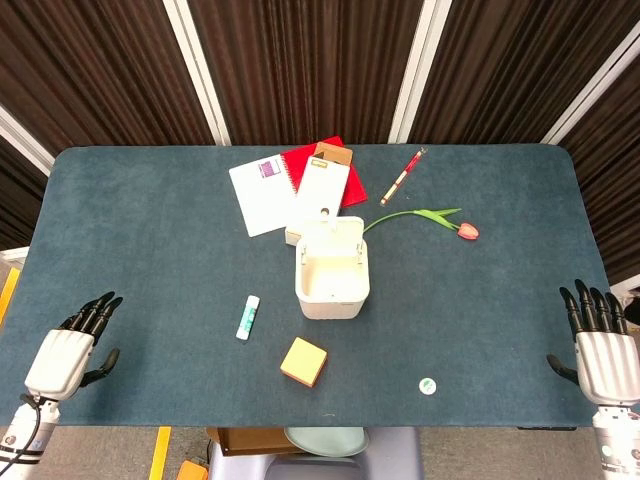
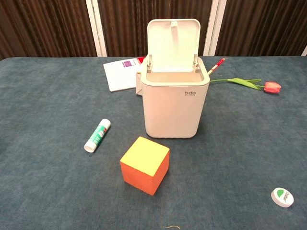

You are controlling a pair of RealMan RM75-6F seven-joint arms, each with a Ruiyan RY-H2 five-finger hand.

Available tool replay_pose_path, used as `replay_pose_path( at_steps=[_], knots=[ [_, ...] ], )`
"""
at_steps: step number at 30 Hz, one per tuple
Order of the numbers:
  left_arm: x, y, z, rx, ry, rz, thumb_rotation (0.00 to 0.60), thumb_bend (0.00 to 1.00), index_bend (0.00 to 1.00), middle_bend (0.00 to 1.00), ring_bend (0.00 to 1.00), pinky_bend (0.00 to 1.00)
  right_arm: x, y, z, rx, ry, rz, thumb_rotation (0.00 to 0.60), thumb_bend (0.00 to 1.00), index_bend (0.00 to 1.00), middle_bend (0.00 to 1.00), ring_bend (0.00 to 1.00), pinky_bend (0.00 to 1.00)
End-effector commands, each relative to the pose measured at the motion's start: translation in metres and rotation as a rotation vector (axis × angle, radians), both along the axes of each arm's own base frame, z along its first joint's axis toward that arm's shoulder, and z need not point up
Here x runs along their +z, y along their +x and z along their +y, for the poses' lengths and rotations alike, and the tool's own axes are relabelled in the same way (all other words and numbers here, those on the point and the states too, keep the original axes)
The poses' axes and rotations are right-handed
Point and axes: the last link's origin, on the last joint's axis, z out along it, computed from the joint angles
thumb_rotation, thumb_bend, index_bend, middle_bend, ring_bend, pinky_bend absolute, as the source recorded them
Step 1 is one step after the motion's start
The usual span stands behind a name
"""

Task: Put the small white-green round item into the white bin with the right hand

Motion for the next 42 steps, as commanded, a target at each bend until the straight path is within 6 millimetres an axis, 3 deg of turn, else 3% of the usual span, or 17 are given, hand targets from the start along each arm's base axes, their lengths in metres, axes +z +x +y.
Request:
replay_pose_path(
  at_steps=[1, 24, 27, 29, 35, 42],
  knots=[
    [0.0, 0.0, -0.001, 0.004, 0.001, 0.005, 0.6, 0.42, 0.02, 0.04, 0.12, 0.36, 0.0, 0.0, -0.001, 0.009, 0.01, -0.003, 0.6, 0.05, 0.06, 0.01, 0.0, 0.16],
    [0.009, -0.003, -0.012, 0.036, 0.046, 0.018, 0.6, 0.42, 0.02, 0.06, 0.12, 0.36, -0.007, 0.002, -0.01, 0.059, 0.108, -0.09, 0.6, 0.05, 0.1, 0.02, 0.0, 0.16],
    [0.008, -0.003, -0.013, 0.04, 0.041, 0.024, 0.6, 0.42, 0.02, 0.06, 0.12, 0.36, -0.01, 0.008, -0.011, 0.098, 0.154, -0.134, 0.6, 0.05, 0.13, 0.08, 0.04, 0.18],
    [0.008, -0.003, -0.013, 0.04, 0.039, 0.026, 0.6, 0.42, 0.02, 0.07, 0.12, 0.36, -0.013, 0.011, -0.011, 0.119, 0.196, -0.152, 0.6, 0.05, 0.16, 0.17, 0.11, 0.24],
    [0.01, -0.002, -0.014, 0.036, 0.048, 0.018, 0.6, 0.42, 0.02, 0.07, 0.12, 0.36, -0.021, 0.03, -0.014, 0.155, 0.361, -0.205, 0.6, 0.05, 0.29, 0.45, 0.51, 0.59],
    [0.011, -0.001, -0.016, 0.031, 0.044, 0.012, 0.6, 0.42, 0.02, 0.07, 0.12, 0.36, -0.035, 0.049, -0.021, 0.224, 0.479, -0.113, 0.6, 0.05, 0.37, 0.67, 0.78, 0.84]
  ],
)
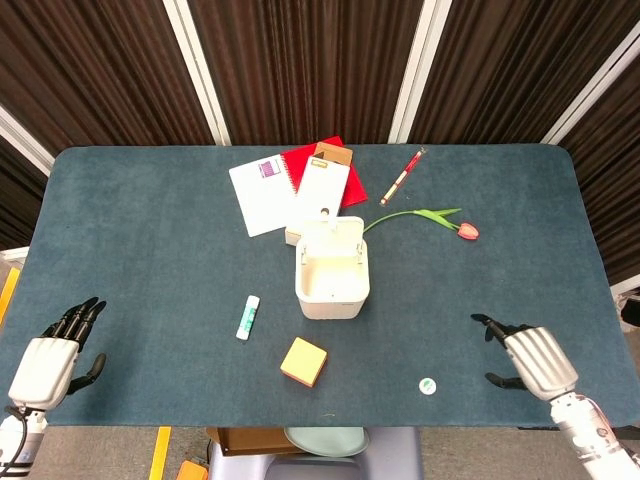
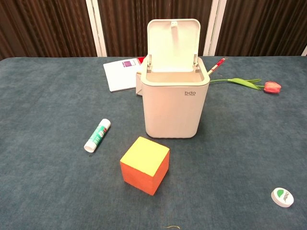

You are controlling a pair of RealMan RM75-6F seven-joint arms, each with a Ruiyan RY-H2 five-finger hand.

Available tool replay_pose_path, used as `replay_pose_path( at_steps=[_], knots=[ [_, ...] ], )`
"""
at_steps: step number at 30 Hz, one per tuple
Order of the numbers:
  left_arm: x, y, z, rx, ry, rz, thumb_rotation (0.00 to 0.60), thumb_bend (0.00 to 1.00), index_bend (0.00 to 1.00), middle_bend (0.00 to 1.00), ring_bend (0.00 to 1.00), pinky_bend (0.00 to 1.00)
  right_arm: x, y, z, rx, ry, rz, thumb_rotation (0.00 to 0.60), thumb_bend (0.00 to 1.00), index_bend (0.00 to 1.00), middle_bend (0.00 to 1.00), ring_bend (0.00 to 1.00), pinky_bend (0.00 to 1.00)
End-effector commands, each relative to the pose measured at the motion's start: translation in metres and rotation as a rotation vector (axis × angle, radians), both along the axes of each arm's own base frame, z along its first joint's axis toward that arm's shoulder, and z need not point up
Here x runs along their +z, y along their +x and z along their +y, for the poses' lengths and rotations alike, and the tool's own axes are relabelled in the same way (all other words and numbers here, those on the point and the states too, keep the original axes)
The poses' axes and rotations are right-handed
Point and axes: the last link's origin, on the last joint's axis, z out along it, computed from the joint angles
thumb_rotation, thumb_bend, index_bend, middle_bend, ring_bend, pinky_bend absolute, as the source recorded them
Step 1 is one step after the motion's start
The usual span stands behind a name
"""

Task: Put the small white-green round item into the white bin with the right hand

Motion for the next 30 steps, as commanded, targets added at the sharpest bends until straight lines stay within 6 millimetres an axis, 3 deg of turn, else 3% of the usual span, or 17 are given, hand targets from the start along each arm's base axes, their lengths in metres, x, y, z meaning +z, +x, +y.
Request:
replay_pose_path(
  at_steps=[1, 7, 18, 30],
  knots=[
    [0.0, 0.0, 0.0, -0.002, -0.001, -0.002, 0.6, 0.42, 0.02, 0.07, 0.12, 0.36, -0.009, 0.012, -0.002, 0.063, 0.055, 0.057, 0.6, 0.05, 0.39, 0.7, 0.81, 0.86],
    [0.001, 0.0, 0.0, -0.001, 0.001, -0.008, 0.6, 0.42, 0.02, 0.07, 0.12, 0.36, -0.02, 0.022, -0.004, 0.081, 0.134, 0.073, 0.6, 0.17, 0.47, 0.79, 0.89, 0.95],
    [0.001, -0.001, 0.0, 0.003, 0.0, -0.009, 0.6, 0.42, 0.02, 0.07, 0.12, 0.36, -0.038, 0.018, 0.004, 0.074, 0.26, 0.125, 0.6, 0.26, 0.53, 0.8, 0.9, 0.96],
    [0.002, -0.002, 0.001, 0.006, 0.003, -0.013, 0.6, 0.42, 0.03, 0.07, 0.12, 0.36, -0.064, 0.004, -0.003, 0.06, 0.318, 0.134, 0.6, 0.27, 0.55, 0.8, 0.91, 0.96]
  ],
)
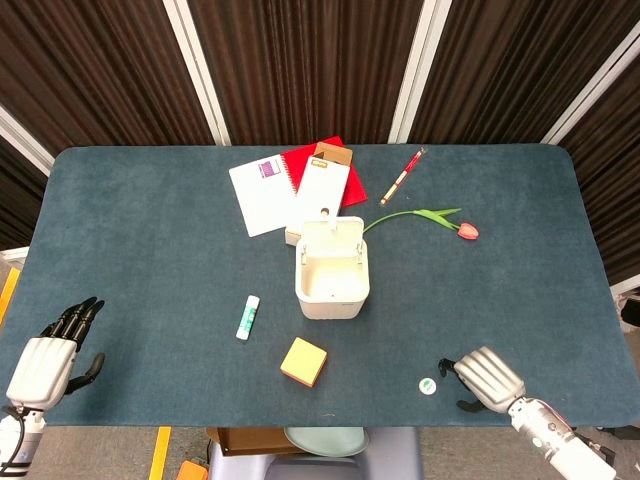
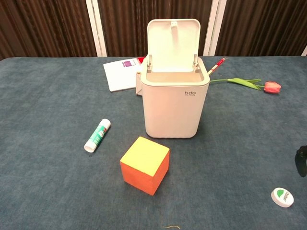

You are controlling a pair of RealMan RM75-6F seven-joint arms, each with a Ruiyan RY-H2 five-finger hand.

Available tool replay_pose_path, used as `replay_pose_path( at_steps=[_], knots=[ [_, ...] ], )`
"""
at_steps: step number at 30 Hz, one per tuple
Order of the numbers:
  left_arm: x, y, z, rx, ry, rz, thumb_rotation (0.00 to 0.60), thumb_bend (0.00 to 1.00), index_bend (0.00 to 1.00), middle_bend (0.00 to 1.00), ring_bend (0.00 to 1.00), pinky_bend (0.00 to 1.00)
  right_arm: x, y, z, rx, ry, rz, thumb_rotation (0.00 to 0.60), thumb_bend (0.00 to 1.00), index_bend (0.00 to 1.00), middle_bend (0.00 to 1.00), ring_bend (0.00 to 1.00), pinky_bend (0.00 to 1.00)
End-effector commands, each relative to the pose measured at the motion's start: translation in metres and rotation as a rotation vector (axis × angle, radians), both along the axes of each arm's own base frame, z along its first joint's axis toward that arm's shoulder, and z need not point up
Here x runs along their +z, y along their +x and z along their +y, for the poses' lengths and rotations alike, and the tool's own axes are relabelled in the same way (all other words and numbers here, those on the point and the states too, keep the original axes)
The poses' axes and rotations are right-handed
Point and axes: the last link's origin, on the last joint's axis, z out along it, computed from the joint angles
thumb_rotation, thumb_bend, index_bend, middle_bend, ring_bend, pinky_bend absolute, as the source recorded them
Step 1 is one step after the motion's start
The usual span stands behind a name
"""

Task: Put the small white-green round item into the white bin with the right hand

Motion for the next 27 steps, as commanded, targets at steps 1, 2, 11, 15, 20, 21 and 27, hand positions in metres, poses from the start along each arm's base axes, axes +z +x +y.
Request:
replay_pose_path(
  at_steps=[1, 2, 11, 15, 20, 21, 27],
  knots=[
    [0.0, 0.0, 0.0, 0.0, 0.0, 0.001, 0.6, 0.42, 0.03, 0.07, 0.12, 0.36, -0.007, -0.003, -0.004, -0.01, 0.013, 0.001, 0.6, 0.27, 0.55, 0.8, 0.91, 0.96],
    [0.0, 0.0, 0.0, -0.001, 0.0, 0.0, 0.6, 0.42, 0.03, 0.07, 0.12, 0.36, -0.01, -0.003, -0.005, -0.012, 0.018, 0.0, 0.6, 0.27, 0.55, 0.8, 0.91, 0.96],
    [0.002, 0.0, 0.0, -0.001, 0.004, -0.006, 0.6, 0.42, 0.03, 0.08, 0.12, 0.36, -0.027, -0.004, -0.017, -0.008, 0.031, -0.026, 0.6, 0.27, 0.55, 0.8, 0.91, 0.96],
    [0.003, 0.0, -0.001, -0.003, 0.006, -0.009, 0.6, 0.42, 0.03, 0.08, 0.12, 0.36, -0.034, -0.003, -0.02, -0.008, 0.038, -0.042, 0.6, 0.27, 0.55, 0.8, 0.91, 0.96],
    [0.003, 0.0, -0.001, -0.003, 0.007, -0.012, 0.6, 0.42, 0.03, 0.08, 0.12, 0.36, -0.04, -0.002, -0.023, -0.012, 0.05, -0.059, 0.6, 0.27, 0.55, 0.8, 0.91, 0.96],
    [0.003, 0.0, -0.001, -0.004, 0.007, -0.012, 0.6, 0.42, 0.03, 0.08, 0.12, 0.36, -0.041, -0.002, -0.023, -0.012, 0.054, -0.062, 0.6, 0.27, 0.55, 0.8, 0.91, 0.96],
    [0.004, 0.0, -0.001, -0.004, 0.009, -0.015, 0.6, 0.42, 0.03, 0.08, 0.12, 0.36, -0.046, -0.003, -0.025, -0.017, 0.065, -0.067, 0.6, 0.27, 0.55, 0.8, 0.91, 0.96]
  ],
)
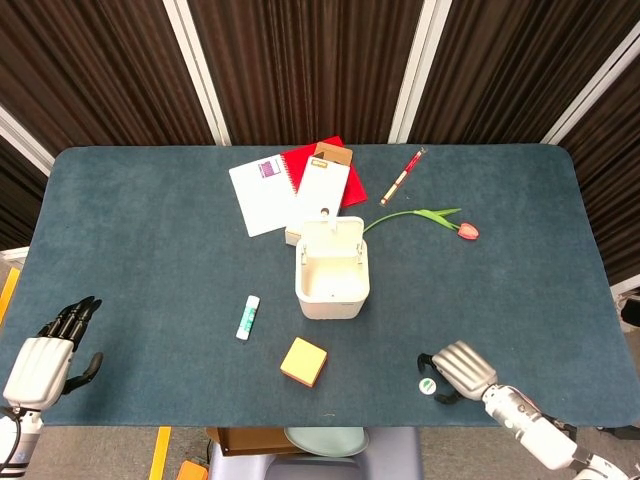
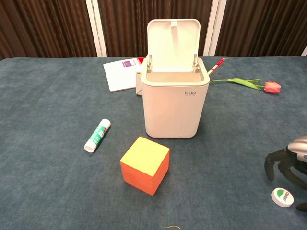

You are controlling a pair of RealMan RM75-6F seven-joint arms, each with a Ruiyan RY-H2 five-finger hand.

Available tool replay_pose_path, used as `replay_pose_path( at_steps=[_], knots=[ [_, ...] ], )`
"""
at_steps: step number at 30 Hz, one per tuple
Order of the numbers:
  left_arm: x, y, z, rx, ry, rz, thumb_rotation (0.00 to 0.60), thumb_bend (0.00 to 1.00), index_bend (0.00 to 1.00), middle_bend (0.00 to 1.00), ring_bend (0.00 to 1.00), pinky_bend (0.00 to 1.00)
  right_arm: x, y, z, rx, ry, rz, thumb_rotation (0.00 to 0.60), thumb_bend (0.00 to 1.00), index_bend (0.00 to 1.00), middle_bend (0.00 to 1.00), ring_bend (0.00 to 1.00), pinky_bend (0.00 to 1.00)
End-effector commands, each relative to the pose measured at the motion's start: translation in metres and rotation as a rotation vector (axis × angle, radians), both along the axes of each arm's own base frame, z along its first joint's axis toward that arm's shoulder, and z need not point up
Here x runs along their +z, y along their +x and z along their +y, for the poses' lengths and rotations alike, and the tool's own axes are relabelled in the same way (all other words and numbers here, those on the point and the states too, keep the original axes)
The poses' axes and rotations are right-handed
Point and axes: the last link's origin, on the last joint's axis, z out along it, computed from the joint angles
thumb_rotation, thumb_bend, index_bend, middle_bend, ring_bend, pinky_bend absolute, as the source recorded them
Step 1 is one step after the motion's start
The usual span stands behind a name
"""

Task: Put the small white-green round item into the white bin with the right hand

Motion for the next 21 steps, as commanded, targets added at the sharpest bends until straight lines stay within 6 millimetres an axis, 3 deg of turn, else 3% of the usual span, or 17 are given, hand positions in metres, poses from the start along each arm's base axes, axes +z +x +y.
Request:
replay_pose_path(
  at_steps=[1, 21],
  knots=[
    [0.0001, 0.0001, -0.0001, -0.001, 0.0, -0.001, 0.6, 0.42, 0.03, 0.08, 0.12, 0.36, -0.0016, -0.0005, -0.0006, -0.003, 0.004, 0.0, 0.6, 0.27, 0.55, 0.8, 0.91, 0.96],
    [0.0002, 0.0007, -0.0006, -0.005, -0.003, -0.005, 0.6, 0.42, 0.03, 0.08, 0.12, 0.36, -0.0095, -0.0049, -0.0034, -0.017, 0.0, -0.018, 0.6, 0.27, 0.62, 0.82, 0.92, 0.97]
  ],
)
